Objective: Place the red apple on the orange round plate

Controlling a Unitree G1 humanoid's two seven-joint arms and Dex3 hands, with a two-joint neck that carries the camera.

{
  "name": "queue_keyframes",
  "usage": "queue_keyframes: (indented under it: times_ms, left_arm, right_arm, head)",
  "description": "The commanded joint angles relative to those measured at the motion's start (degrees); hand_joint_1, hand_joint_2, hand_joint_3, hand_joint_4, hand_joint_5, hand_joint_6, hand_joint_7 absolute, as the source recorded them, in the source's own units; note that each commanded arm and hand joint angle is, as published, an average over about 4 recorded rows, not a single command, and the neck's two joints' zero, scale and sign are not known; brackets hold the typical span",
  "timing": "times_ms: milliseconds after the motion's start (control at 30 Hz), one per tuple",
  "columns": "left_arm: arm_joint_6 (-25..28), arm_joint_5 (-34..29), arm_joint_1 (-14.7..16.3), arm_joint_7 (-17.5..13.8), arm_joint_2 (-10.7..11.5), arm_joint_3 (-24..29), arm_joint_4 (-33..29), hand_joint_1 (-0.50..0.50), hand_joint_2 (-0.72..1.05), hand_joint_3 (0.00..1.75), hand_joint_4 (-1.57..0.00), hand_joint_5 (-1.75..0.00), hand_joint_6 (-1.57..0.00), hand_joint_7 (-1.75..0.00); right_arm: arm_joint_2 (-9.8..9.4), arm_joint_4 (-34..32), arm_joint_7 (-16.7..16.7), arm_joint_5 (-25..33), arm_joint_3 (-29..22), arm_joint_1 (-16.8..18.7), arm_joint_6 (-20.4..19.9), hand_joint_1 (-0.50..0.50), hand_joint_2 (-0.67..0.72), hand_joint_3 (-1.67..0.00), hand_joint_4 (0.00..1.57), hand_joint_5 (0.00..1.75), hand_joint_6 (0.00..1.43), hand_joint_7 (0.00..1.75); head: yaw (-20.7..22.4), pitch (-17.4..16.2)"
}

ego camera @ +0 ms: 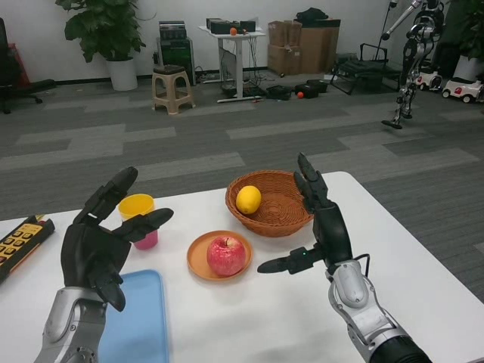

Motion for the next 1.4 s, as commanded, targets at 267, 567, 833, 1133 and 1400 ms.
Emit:
queue_keyframes:
  times_ms: [267,567,833,1133,1400]
  left_arm:
    - [0.0,0.6,1.1,0.0,0.2,1.6,-1.0,0.5,-0.64,0.09,-1.38,0.0,-0.81,-0.07]
    - [-0.4,1.2,1.4,0.0,0.3,2.8,-1.2,0.5,-0.64,0.09,-1.38,0.0,-0.81,-0.07]
    - [-0.6,1.3,1.6,0.0,0.3,3.0,-1.2,0.5,-0.64,0.09,-1.38,0.0,-0.81,-0.07]
    - [-0.6,1.3,1.5,0.0,0.5,3.0,-1.0,0.5,-0.64,0.09,-1.38,0.0,-0.81,-0.07]
    - [-0.5,1.2,0.8,0.0,1.4,2.6,-1.0,0.5,-0.64,0.09,-1.38,0.0,-0.81,-0.07]
  right_arm:
    - [0.05,-2.1,2.0,1.0,0.3,0.0,-1.1,-0.44,0.12,-0.16,0.0,0.0,0.0,0.0]
    - [0.07,-3.5,2.7,1.1,1.1,-0.5,-1.2,-0.46,0.72,0.0,0.0,0.0,0.0,0.0]
    - [-0.1,-3.8,2.7,1.5,1.5,-0.8,-1.2,-0.45,0.72,0.0,0.0,0.0,0.0,0.0]
    - [-0.37,-3.7,2.7,2.0,2.1,-1.2,-1.2,-0.42,0.72,0.0,0.0,0.0,0.0,0.0]
    - [-0.46,-3.0,2.5,2.0,2.8,-1.7,-1.5,-0.4,0.72,0.0,0.0,0.0,0.0,0.0]
  head:
    - [1.1,0.8]
    - [1.7,2.0]
    - [1.7,1.9]
    - [1.7,1.9]
    - [2.0,1.9]
